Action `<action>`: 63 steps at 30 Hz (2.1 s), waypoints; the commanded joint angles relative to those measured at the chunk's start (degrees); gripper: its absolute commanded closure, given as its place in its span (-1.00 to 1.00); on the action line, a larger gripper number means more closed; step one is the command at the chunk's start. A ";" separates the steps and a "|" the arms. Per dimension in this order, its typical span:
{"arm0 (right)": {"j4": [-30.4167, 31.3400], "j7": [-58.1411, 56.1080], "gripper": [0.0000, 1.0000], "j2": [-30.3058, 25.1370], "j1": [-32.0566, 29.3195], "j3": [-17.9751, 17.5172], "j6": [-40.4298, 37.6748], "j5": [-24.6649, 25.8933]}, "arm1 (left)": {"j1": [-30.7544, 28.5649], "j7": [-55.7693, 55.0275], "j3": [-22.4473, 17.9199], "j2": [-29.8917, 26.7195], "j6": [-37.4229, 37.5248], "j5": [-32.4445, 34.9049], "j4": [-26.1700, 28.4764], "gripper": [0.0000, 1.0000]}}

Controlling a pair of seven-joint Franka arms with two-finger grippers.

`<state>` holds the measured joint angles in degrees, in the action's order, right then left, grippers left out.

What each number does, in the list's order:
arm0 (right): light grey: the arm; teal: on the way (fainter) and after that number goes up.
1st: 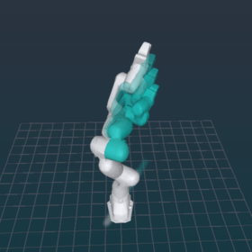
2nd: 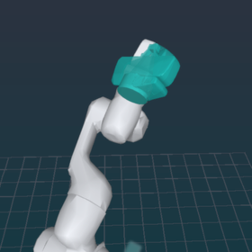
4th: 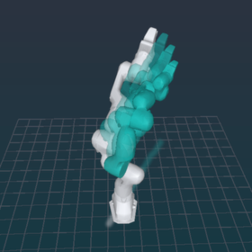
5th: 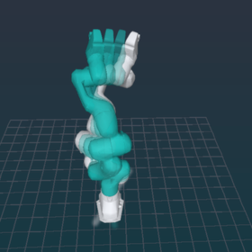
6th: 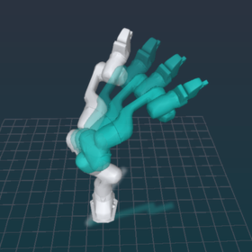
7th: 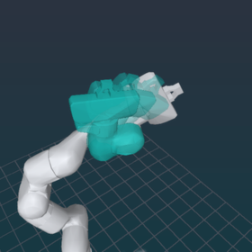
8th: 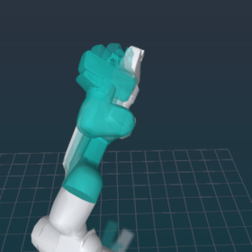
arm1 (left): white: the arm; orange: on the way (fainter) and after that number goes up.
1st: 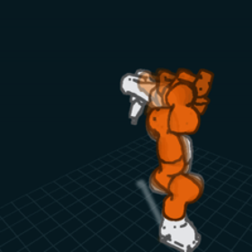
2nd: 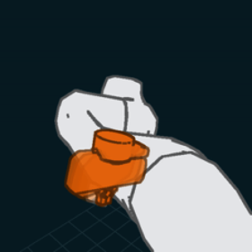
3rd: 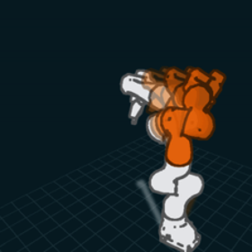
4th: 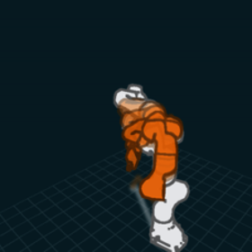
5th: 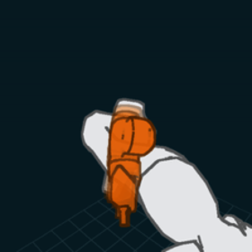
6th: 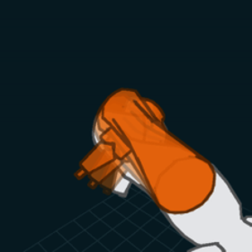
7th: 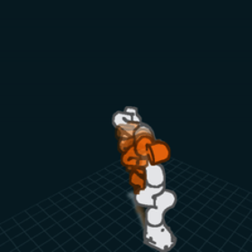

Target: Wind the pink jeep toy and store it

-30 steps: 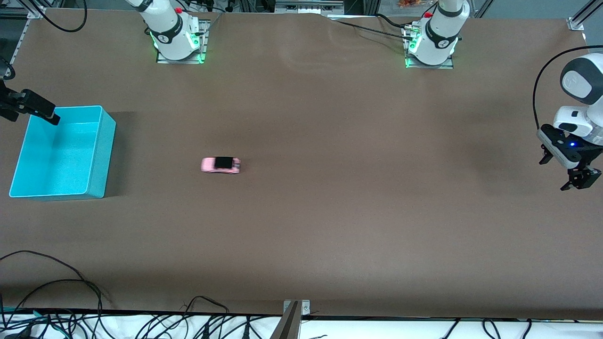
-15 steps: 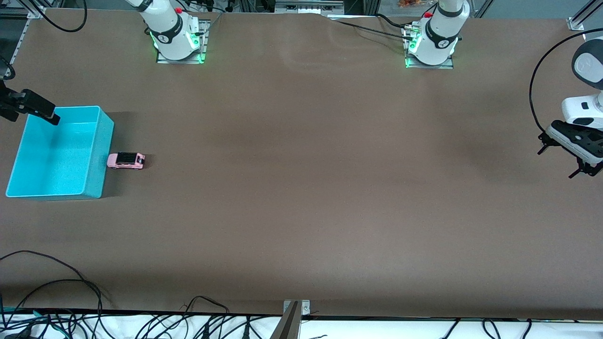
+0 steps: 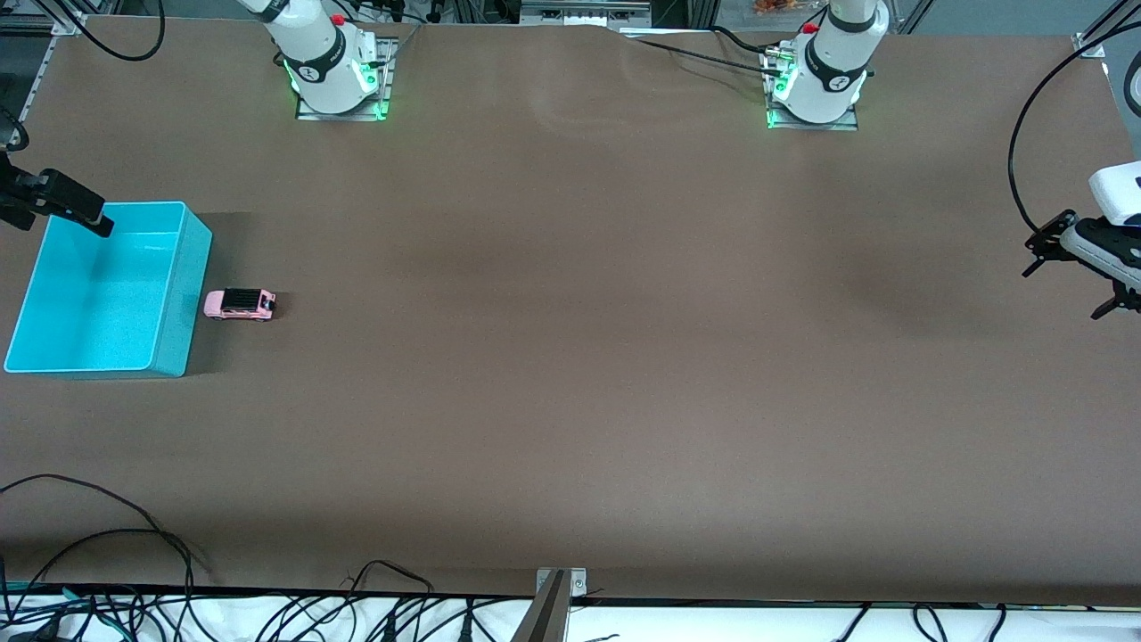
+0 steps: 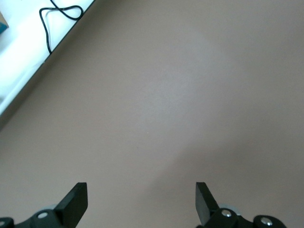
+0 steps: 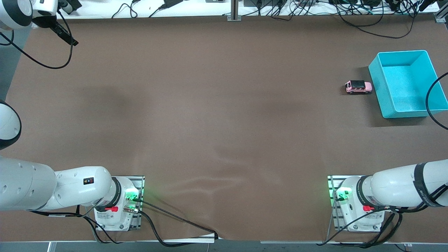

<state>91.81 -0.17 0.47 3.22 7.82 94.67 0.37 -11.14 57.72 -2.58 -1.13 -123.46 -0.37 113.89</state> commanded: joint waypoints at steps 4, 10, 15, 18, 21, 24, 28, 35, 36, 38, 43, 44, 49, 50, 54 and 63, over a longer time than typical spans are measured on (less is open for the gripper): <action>-1.46 -0.27 -1.00 0.58 -0.23 0.09 -0.28 -0.72 | 0.24 -17.27 3.90 -0.36 10.95 1.87 -6.21 -1.00; -1.46 -0.27 -1.00 0.67 -0.23 0.09 -0.28 -0.72 | 0.24 -26.24 6.36 -0.45 15.88 1.87 -9.03 -1.00; -1.46 -0.27 -1.00 0.67 -0.23 0.09 -0.28 -0.72 | 1.03 -35.03 7.42 -0.45 21.94 1.95 -12.89 -1.00; -1.55 -0.27 -1.00 0.58 -0.23 0.09 -0.19 -0.72 | 1.82 -39.95 7.94 -0.45 24.93 1.96 -14.74 -1.00; -1.55 -0.27 -1.00 0.67 -0.23 0.18 -0.19 -0.72 | 1.91 -42.60 8.73 -0.36 28.88 1.96 -17.11 -1.00; -1.46 -0.27 -1.00 0.67 -0.23 0.09 0.25 -0.81 | 1.91 -43.65 9.00 -0.36 32.84 1.96 -19.92 -1.00; -1.46 -0.18 -1.00 0.67 -0.06 -0.08 0.25 -0.89 | 2.17 -45.06 9.09 -0.36 37.41 1.96 -23.70 -1.00; -1.46 -0.27 -1.00 1.90 0.20 -0.08 0.16 -1.86 | 2.61 -49.80 9.09 -0.28 41.99 2.22 -26.52 -1.00; -1.46 -0.35 -1.00 1.90 0.20 -0.08 0.16 -1.86 | 2.79 -50.59 9.00 -0.28 42.08 2.13 -26.61 -1.00; -1.46 -0.27 -1.00 1.81 -0.06 0.00 0.16 -1.95 | 3.23 -52.35 9.09 -0.28 42.16 2.13 -26.96 -1.00; -1.55 0.43 -1.00 1.73 -0.15 0.09 0.16 -2.39 | 3.41 -56.92 9.96 -0.28 42.16 2.04 -27.14 -1.00; -1.55 0.70 -1.00 1.55 -0.15 0.09 0.25 -3.08 | 3.49 -57.45 10.23 -0.19 42.16 2.04 -27.14 -1.00; -1.55 0.61 -1.00 2.08 -0.85 0.53 0.86 -6.25 | 3.58 -58.77 10.67 0.07 42.25 1.61 -28.37 -1.00; -1.55 0.61 -1.00 2.25 -0.94 0.62 1.12 -6.43 | 3.49 -58.77 10.58 0.08 42.25 1.43 -28.54 -1.00; -1.46 0.70 -1.00 3.57 -0.94 0.62 1.13 -6.34 | 5.42 -59.21 9.44 0.16 42.25 1.60 -28.81 -1.00; -1.46 9.19 -1.00 8.84 -0.85 1.32 0.43 -4.86 | 9.56 -61.06 5.83 0.08 42.25 1.60 -28.81 -1.00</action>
<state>91.55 1.32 5.62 2.57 8.89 95.69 -4.48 -3.78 -1.73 4.63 -1.86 -82.58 0.10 86.99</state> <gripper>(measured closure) 0.000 0.000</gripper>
